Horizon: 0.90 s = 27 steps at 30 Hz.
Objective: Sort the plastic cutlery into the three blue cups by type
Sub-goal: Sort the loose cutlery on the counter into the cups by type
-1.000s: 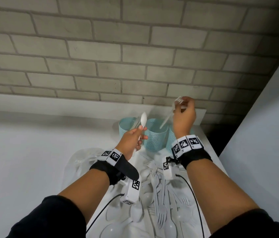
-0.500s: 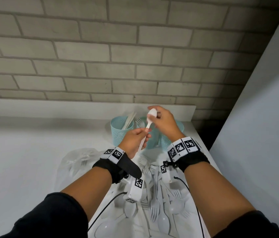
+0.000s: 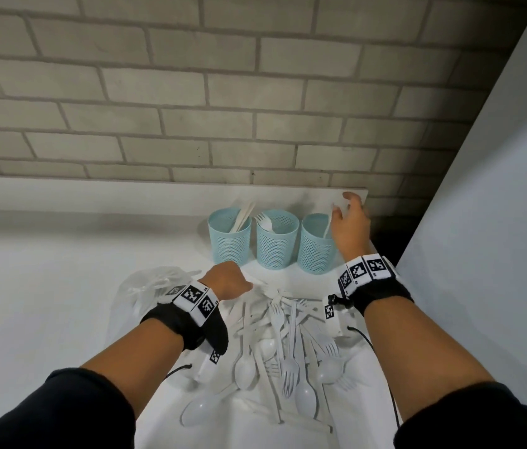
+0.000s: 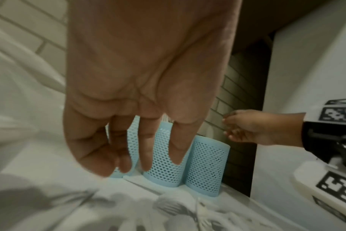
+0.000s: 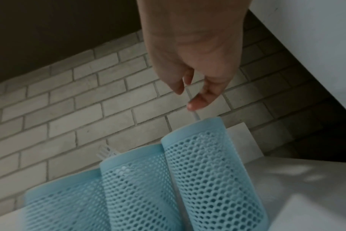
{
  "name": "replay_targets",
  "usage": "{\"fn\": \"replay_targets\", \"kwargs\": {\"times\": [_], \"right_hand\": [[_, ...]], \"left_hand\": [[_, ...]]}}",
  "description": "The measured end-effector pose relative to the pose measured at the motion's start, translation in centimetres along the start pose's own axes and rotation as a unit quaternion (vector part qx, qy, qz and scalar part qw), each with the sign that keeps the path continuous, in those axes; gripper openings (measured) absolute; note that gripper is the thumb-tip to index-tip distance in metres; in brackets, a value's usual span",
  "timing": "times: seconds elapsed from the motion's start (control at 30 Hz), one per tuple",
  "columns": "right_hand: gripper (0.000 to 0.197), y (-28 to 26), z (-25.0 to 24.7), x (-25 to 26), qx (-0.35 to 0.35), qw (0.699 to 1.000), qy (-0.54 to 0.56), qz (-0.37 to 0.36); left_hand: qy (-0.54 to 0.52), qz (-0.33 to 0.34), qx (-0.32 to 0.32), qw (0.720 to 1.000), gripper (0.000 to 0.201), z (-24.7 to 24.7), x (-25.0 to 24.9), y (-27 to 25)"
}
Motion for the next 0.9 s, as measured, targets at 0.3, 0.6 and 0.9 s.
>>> {"fn": "replay_targets", "kwargs": {"times": [0.3,0.6,0.9], "right_hand": [[0.04,-11.4,5.8,1.9,0.56,0.791,-0.232,-0.084],[0.053,-13.6,6.6,-2.9,0.429,0.808,-0.391,-0.1],[0.045,-15.5,9.0,-0.7,0.443,0.868,-0.214,-0.062]], "left_hand": [[0.13,-0.067,0.01,0.989,0.077,1.4,1.8,-4.1],[0.057,-0.111,-0.014,0.992,0.073,3.2,2.3,-4.6],[-0.071,-0.078,0.01,0.994,0.049,4.7,0.5,-3.1]]}}
Point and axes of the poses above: each hand's wrist, its own y-axis towards the middle knuckle, its own z-axis out of the palm, x = y × z, the point moved 10 cm from there along y, towards the middle knuckle, and after that the axes turned 11 degrees about -y, right-handed, at the moved point
